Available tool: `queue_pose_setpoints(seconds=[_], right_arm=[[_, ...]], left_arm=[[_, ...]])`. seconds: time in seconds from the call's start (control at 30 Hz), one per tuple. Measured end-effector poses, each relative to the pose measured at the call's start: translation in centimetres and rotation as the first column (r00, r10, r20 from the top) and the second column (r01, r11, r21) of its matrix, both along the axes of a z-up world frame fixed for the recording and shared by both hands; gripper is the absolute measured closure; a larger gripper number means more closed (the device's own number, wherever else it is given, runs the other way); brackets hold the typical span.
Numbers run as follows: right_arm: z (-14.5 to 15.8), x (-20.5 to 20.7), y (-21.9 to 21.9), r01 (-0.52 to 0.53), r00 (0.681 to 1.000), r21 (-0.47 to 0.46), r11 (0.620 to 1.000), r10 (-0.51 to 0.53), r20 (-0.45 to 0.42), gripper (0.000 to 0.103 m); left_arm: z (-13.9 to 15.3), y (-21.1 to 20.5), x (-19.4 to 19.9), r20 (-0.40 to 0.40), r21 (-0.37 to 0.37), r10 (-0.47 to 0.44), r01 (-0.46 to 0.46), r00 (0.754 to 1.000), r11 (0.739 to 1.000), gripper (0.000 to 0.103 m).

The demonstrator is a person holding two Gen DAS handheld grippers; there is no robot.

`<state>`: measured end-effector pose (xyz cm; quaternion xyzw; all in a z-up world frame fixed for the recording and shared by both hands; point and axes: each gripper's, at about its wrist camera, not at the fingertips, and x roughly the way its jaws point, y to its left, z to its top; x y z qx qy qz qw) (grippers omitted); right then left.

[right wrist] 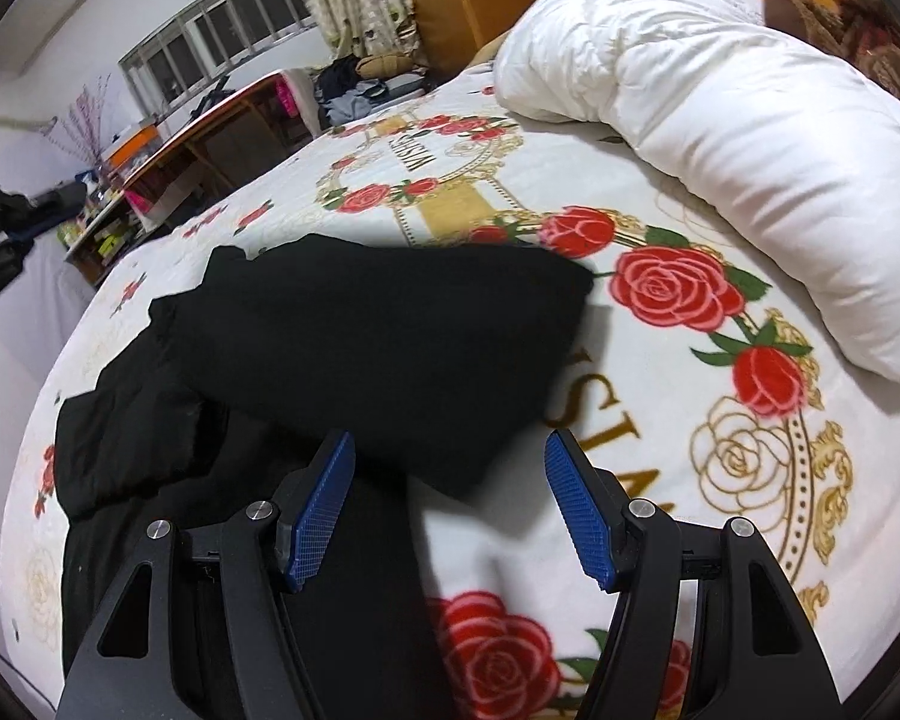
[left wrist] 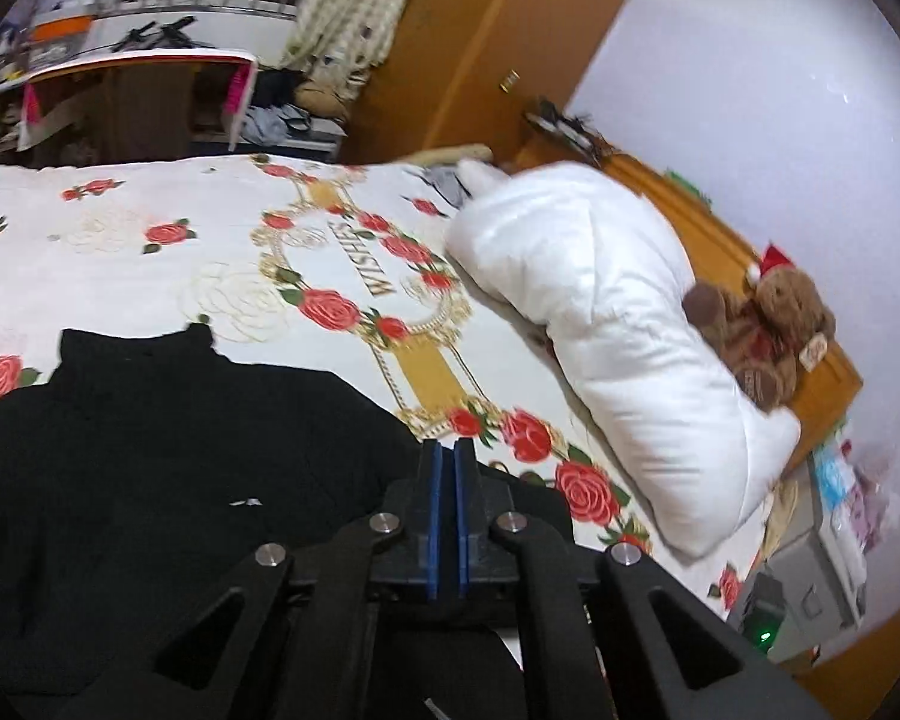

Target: Fold large clothes

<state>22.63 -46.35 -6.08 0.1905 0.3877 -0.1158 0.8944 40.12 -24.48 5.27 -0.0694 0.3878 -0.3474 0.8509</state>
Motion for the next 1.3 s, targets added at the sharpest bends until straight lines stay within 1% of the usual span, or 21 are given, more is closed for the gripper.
queue_pose_setpoints(seconds=[0.07,0.13,0.2,0.23,0.27,0.3,0.33,0.37,0.43,0.47,0.57,0.67,0.77,0.87,0.9,0.93,0.97,1.0,1.07,1.13,1.3], right_arm=[[0.0,0.2,0.2,0.016,1.000,0.000,1.000,-0.016,0.006,0.037],[-0.1,0.2,0.2,0.021,1.000,0.022,1.000,-0.021,0.005,0.037],[-0.3,0.1,0.2,0.019,1.000,0.027,0.999,-0.019,0.003,0.037],[-0.5,0.1,0.2,0.014,1.000,0.026,1.000,-0.014,-0.001,0.037],[-0.6,0.1,0.3,0.009,1.000,0.024,1.000,-0.009,-0.006,0.037],[-0.7,0.0,0.3,0.002,1.000,0.022,1.000,-0.002,-0.007,0.037],[-0.8,0.0,0.3,-0.008,1.000,0.021,1.000,0.008,-0.007,0.037],[-1.0,-0.1,0.2,-0.010,1.000,0.018,1.000,0.010,-0.010,0.037],[-1.2,-0.2,-0.1,-0.003,1.000,0.008,1.000,0.003,-0.017,0.037],[-1.3,-0.2,-0.3,0.000,1.000,0.010,1.000,0.001,-0.015,0.037],[-1.6,-0.6,-0.9,0.005,1.000,0.017,1.000,-0.005,-0.008,0.037],[-1.9,-0.8,-1.1,-0.002,1.000,0.015,1.000,0.002,-0.011,0.037],[-2.4,-0.8,-1.2,-0.004,1.000,0.008,1.000,0.005,-0.020,0.037],[-2.7,-0.8,-1.3,-0.002,1.000,0.013,1.000,0.002,-0.022,0.037],[-2.8,-0.8,-1.5,0.000,1.000,0.014,1.000,0.000,-0.022,0.037],[-2.9,-0.8,-1.6,0.005,1.000,0.015,1.000,-0.005,-0.024,0.037],[-3.0,-0.8,-1.7,0.009,1.000,0.016,1.000,-0.009,-0.025,0.037],[-3.1,-0.8,-1.8,0.013,1.000,0.017,1.000,-0.013,-0.027,0.037],[-3.2,-0.8,-1.9,0.020,0.999,0.022,1.000,-0.019,-0.032,0.037],[-3.1,-0.9,-1.9,0.024,0.999,0.018,1.000,-0.024,-0.034,0.037],[-2.3,-0.8,-1.7,0.028,0.999,0.010,1.000,-0.027,-0.024,0.037]], left_arm=[[-0.7,0.4,0.5,-0.005,0.024,0.000,0.000,1.000,1.000,0.099],[-2.2,0.5,0.9,-0.040,0.052,0.008,-0.006,0.999,0.999,0.098],[-4.3,0.0,1.0,-0.077,0.067,-0.016,0.021,0.997,0.998,0.087],[-5.5,-0.1,0.9,-0.099,0.072,-0.016,0.024,0.995,0.997,0.067],[-6.9,-0.4,1.0,-0.130,0.064,-0.033,0.042,0.991,0.997,0.038],[-8.1,-0.7,1.0,-0.167,0.047,-0.050,0.059,0.985,0.997,0.029],[-9.5,-1.1,1.0,-0.204,0.037,-0.059,0.068,0.977,0.997,0.024],[-10.7,-1.6,1.2,-0.231,0.043,-0.066,0.078,0.971,0.996,0.024],[-13.1,-2.8,1.4,-0.266,0.096,-0.063,0.091,0.962,0.991,0.024],[-14.4,-3.6,1.5,-0.295,0.107,-0.081,0.117,0.952,0.987,0.024],[-17.1,-5.3,1.6,-0.342,0.106,-0.116,0.161,0.933,0.981,0.023],[-18.7,-6.6,1.7,-0.367,0.096,-0.138,0.185,0.920,0.978,0.023],[-20.2,-7.8,2.2,-0.413,0.112,-0.133,0.195,0.901,0.974,0.023],[-20.6,-8.7,2.4,-0.438,0.082,-0.146,0.201,0.887,0.976,0.025],[-20.8,-9.0,2.3,-0.446,0.079,-0.150,0.206,0.882,0.975,0.029],[-20.8,-9.3,2.3,-0.451,0.089,-0.151,0.213,0.880,0.973,0.039],[-20.6,-9.5,2.2,-0.440,0.103,-0.145,0.210,0.886,0.972,0.060],[-20.3,-9.6,2.0,-0.436,0.083,-0.162,0.219,0.885,0.972,0.067],[-19.5,-9.8,1.7,-0.417,0.093,-0.153,0.210,0.896,0.973,0.078],[-18.4,-9.7,1.5,-0.392,0.083,-0.151,0.198,0.908,0.977,0.083],[-14.5,-7.5,1.1,-0.350,-0.001,-0.142,0.151,0.926,0.989,0.084]])
